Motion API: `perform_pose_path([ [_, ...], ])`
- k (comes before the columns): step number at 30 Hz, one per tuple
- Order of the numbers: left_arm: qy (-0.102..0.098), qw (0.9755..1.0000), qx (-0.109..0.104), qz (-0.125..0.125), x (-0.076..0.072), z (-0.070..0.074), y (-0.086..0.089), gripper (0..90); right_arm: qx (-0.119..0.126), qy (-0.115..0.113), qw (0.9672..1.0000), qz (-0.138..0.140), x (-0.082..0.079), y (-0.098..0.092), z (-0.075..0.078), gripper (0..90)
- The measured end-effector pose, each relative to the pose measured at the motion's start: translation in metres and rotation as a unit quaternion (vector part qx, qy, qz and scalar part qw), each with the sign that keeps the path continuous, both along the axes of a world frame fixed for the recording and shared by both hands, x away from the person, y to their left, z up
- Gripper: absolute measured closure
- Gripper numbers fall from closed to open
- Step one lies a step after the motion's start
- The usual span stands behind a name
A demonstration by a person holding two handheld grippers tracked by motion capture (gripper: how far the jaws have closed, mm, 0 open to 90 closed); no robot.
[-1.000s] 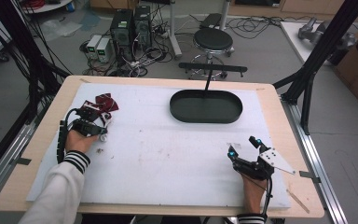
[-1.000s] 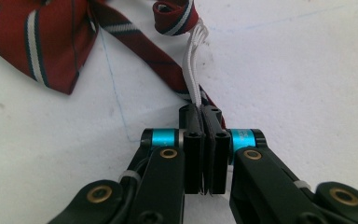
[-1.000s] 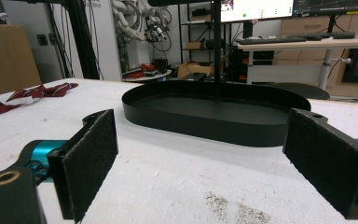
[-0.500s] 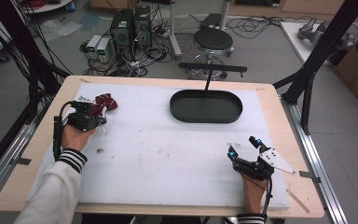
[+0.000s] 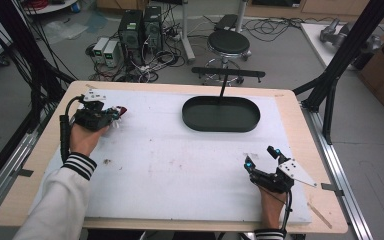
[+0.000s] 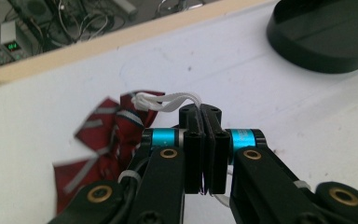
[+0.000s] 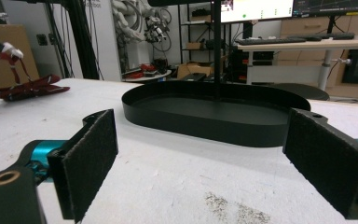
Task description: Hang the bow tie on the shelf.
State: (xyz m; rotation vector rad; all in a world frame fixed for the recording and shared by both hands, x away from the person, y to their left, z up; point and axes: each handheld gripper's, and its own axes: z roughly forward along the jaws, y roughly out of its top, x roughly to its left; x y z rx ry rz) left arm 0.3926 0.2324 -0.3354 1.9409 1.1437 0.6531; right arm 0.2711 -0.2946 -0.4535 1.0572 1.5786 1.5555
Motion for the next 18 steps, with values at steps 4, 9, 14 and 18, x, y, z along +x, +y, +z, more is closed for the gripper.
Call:
perform_pose_path([
  [4,-0.024,0.9995,-0.014,-0.012,0.002,0.014,-0.010,87.7,-0.001,-0.001,1.0000,0.000,0.000,0.000,0.000,9.2],
  [9,-0.045,0.9982,-0.025,-0.029,0.005,0.030,-0.023,87.7,0.000,0.000,1.0000,0.000,0.000,0.000,0.000,9.2],
  [14,-0.060,0.9964,-0.037,-0.048,0.010,0.043,-0.040,87.7,0.001,0.000,1.0000,0.000,0.000,0.000,0.000,9.2],
  [18,-0.069,0.9948,-0.043,-0.061,0.015,0.051,-0.056,87.7,0.001,0.000,1.0000,0.000,0.000,0.000,0.000,9.2],
])
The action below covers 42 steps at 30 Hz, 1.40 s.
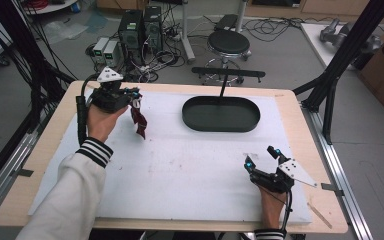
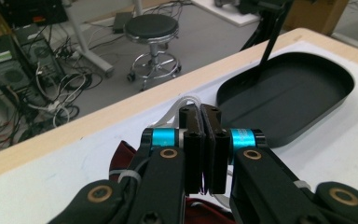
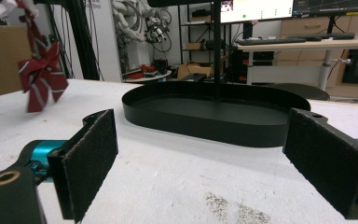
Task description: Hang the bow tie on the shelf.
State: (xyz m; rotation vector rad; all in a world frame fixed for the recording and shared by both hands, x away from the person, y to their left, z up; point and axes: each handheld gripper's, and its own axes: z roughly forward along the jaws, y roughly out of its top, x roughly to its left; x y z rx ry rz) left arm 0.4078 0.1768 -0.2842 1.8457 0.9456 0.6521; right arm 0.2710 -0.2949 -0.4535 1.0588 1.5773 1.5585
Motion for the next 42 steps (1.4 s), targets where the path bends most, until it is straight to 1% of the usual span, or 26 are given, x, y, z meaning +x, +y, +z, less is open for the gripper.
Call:
perform_pose_path([
  [6,-0.007,0.9995,-0.021,-0.022,0.010,0.005,-0.027,87.7,-0.002,-0.002,1.0000,0.000,0.000,0.000,0.000,9.2],
  [10,-0.017,0.9990,-0.013,-0.039,0.017,0.009,-0.048,87.7,-0.001,-0.001,1.0000,0.000,0.000,0.000,0.000,9.2],
  [14,-0.020,0.9983,-0.024,-0.050,0.024,0.010,-0.065,87.6,0.000,-0.001,1.0000,0.000,0.000,0.000,0.000,9.2],
  [21,-0.025,0.9977,-0.028,-0.057,0.038,0.014,-0.089,87.7,0.002,-0.003,1.0000,0.000,0.000,0.000,0.000,9.2],
  [24,-0.027,0.9974,-0.024,-0.063,0.044,0.015,-0.098,87.7,0.000,-0.004,1.0000,-0.001,0.000,0.000,0.000,9.2],
  [28,-0.027,0.9970,-0.022,-0.069,0.051,0.016,-0.110,87.7,0.001,-0.004,1.0000,-0.001,0.000,0.000,0.000,9.2],
  [31,-0.029,0.9965,-0.015,-0.077,0.057,0.016,-0.117,87.6,0.000,-0.004,1.0000,-0.001,0.000,0.000,0.000,9.2],
  [35,-0.031,0.9957,-0.025,-0.084,0.064,0.014,-0.123,87.7,-0.001,-0.004,1.0000,-0.001,0.000,0.000,0.000,9.2],
  [36,-0.028,0.9954,-0.030,-0.087,0.066,0.013,-0.124,87.7,-0.001,-0.004,1.0000,-0.001,0.000,0.000,0.000,9.2],
  [42,-0.028,0.9951,-0.026,-0.091,0.074,0.009,-0.133,87.6,-0.003,-0.005,1.0000,-0.002,0.000,0.000,0.000,9.2],
])
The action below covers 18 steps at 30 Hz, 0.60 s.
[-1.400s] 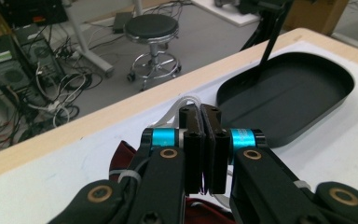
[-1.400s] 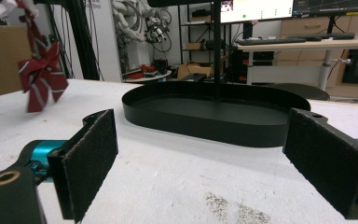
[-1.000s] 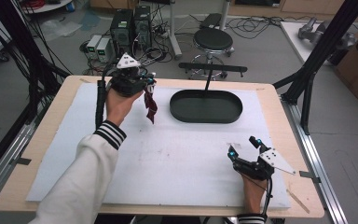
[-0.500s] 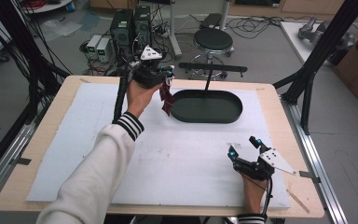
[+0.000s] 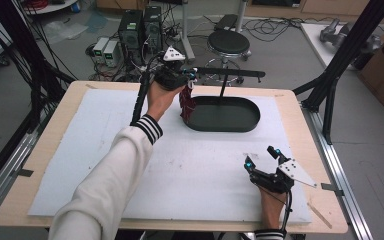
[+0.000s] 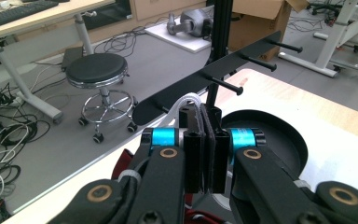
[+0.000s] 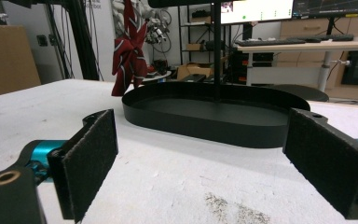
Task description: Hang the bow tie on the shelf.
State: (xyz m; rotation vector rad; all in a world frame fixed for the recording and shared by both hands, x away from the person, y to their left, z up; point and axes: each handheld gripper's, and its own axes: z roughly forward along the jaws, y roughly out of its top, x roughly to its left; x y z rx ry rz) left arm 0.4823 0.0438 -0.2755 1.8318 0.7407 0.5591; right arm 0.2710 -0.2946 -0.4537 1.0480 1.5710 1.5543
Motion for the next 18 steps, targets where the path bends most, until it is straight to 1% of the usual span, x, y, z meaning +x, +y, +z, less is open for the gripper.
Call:
perform_pose_path([
  [4,0.002,1.0000,-0.001,-0.002,0.007,-0.001,-0.007,87.6,0.001,0.000,1.0000,0.000,0.000,0.000,0.000,9.2],
  [8,-0.001,1.0000,-0.005,-0.004,0.012,0.001,-0.012,87.6,0.001,0.001,1.0000,0.000,0.000,0.000,0.000,9.2],
  [11,-0.001,1.0000,0.000,-0.005,0.016,0.001,-0.016,87.6,0.002,0.001,1.0000,0.001,0.000,0.000,0.000,9.2],
  [14,-0.002,1.0000,-0.004,-0.002,0.018,0.001,-0.018,87.6,0.002,0.000,1.0000,0.001,0.000,0.000,0.000,9.2],
  [18,0.001,1.0000,-0.008,-0.002,0.021,0.000,-0.020,87.7,0.002,0.001,1.0000,0.001,0.000,0.000,0.000,9.2],
])
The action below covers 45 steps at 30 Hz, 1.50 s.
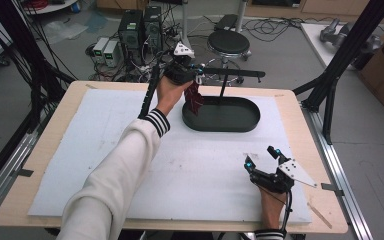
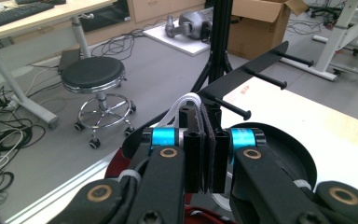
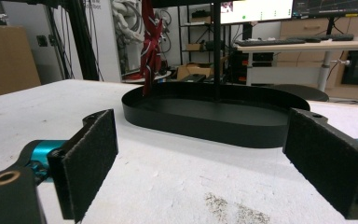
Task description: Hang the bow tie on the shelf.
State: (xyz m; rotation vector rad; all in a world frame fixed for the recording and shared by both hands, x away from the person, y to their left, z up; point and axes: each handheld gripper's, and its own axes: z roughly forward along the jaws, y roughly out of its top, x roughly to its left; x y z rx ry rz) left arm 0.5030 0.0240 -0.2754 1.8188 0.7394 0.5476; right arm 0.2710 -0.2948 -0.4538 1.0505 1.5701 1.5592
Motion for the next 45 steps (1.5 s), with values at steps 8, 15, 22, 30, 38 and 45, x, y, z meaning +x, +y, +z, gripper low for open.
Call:
perform_pose_path([
  [8,-0.006,0.9999,-0.007,-0.007,-0.004,0.005,-0.004,87.6,0.000,0.000,1.0000,0.000,0.000,0.000,0.000,9.2],
  [15,-0.008,0.9998,-0.013,-0.011,-0.006,0.007,-0.009,87.7,0.003,0.002,1.0000,0.000,0.000,0.000,0.000,9.2],
  [22,-0.007,0.9999,-0.015,-0.002,0.002,0.003,-0.009,87.7,0.003,0.003,1.0000,0.000,0.000,0.000,0.000,9.2],
  [30,-0.003,0.9999,-0.016,0.003,0.014,-0.002,-0.008,87.6,0.003,0.003,1.0000,0.000,0.000,0.000,0.000,9.2],
  [38,0.002,0.9998,-0.020,0.005,0.018,-0.004,-0.005,87.6,0.003,0.003,1.0000,-0.001,0.000,0.000,0.000,9.2],
  [45,0.006,0.9997,-0.024,-0.003,0.017,-0.009,-0.012,87.2,0.003,0.004,1.0000,-0.001,0.000,0.000,0.000,9.3],
])
